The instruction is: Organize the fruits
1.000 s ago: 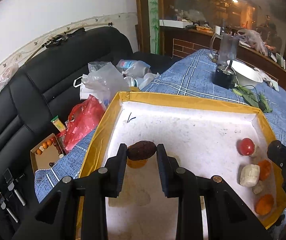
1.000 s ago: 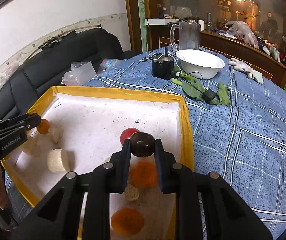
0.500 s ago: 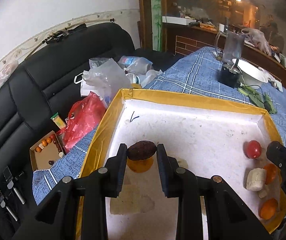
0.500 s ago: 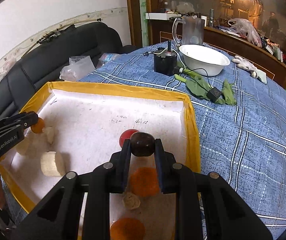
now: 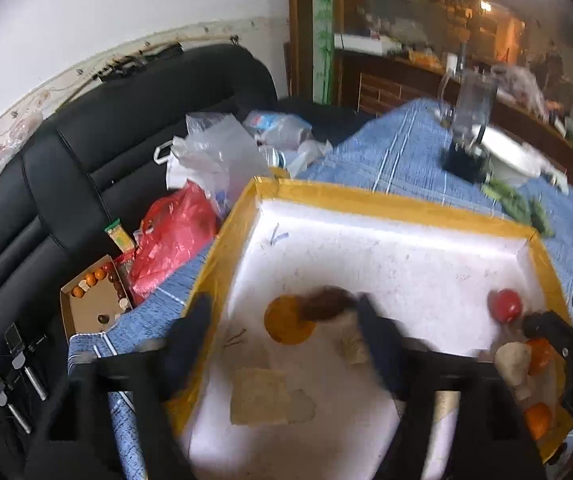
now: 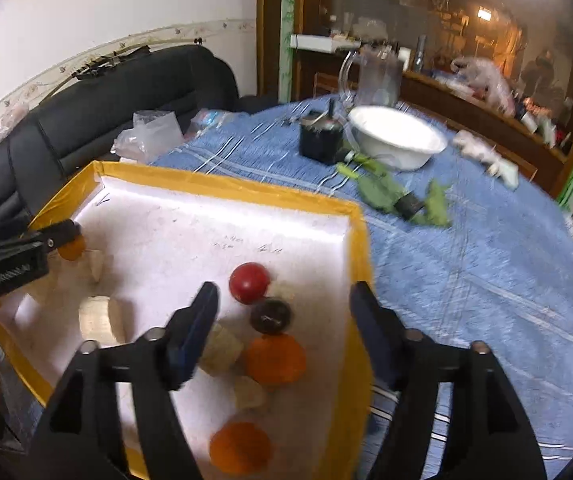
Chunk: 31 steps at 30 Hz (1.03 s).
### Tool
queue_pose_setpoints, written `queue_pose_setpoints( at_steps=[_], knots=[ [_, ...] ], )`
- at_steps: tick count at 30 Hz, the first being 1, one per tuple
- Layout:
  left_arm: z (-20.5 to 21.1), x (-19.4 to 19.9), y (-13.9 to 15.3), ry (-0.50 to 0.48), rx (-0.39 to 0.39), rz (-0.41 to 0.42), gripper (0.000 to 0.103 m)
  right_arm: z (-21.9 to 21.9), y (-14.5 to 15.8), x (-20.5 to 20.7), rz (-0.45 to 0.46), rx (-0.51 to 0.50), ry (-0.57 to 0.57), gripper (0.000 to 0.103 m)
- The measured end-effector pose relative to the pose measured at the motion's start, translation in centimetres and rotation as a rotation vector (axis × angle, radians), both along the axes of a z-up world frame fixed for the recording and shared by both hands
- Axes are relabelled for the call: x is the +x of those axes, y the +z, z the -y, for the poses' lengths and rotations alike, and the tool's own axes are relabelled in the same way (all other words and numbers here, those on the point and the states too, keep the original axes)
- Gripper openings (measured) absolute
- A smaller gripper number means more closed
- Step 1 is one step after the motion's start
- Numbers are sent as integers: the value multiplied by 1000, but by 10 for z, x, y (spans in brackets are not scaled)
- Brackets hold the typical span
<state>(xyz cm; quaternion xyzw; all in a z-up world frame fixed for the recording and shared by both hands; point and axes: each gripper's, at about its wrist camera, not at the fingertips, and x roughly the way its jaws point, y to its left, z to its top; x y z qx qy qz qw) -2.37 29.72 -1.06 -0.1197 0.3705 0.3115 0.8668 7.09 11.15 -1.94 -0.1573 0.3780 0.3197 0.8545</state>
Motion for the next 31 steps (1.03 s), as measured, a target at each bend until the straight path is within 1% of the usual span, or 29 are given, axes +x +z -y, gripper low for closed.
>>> queue_pose_setpoints(
  at_steps=[1,3,4,5,6,8,13,17,23,25,29,31],
  knots=[
    [2,-5,5,7,9,18,83,5,6,-5,31,-8,-4,94],
    [5,-10,11,14,16,21,86,14,16,-15,59,-5,10,103],
    [6,-11,13,13,15,16,91,18,20,-21,70,0,20,103],
    [8,-13,15,8,16,18,99,23,25,-27,82,3,28,103],
    [12,-16,18,1,22,29,103,27,30,-34,94,8,35,103],
    [22,-24,24,-3,56,51,102,37,37,-46,110,21,45,103],
    [40,-38,30,-30,61,68,102,65,46,-81,120,35,76,103],
    [57,-43,33,-45,89,53,102,78,45,-100,116,30,98,103],
    [74,-45,35,-80,71,49,102,86,45,-110,129,19,106,103],
    [75,-47,37,-83,61,66,102,86,45,-110,129,22,107,103],
    [73,-49,38,-47,68,65,102,85,43,-111,126,23,104,103],
    [73,-49,36,-48,68,61,102,83,43,-109,120,29,97,103]
  ],
)
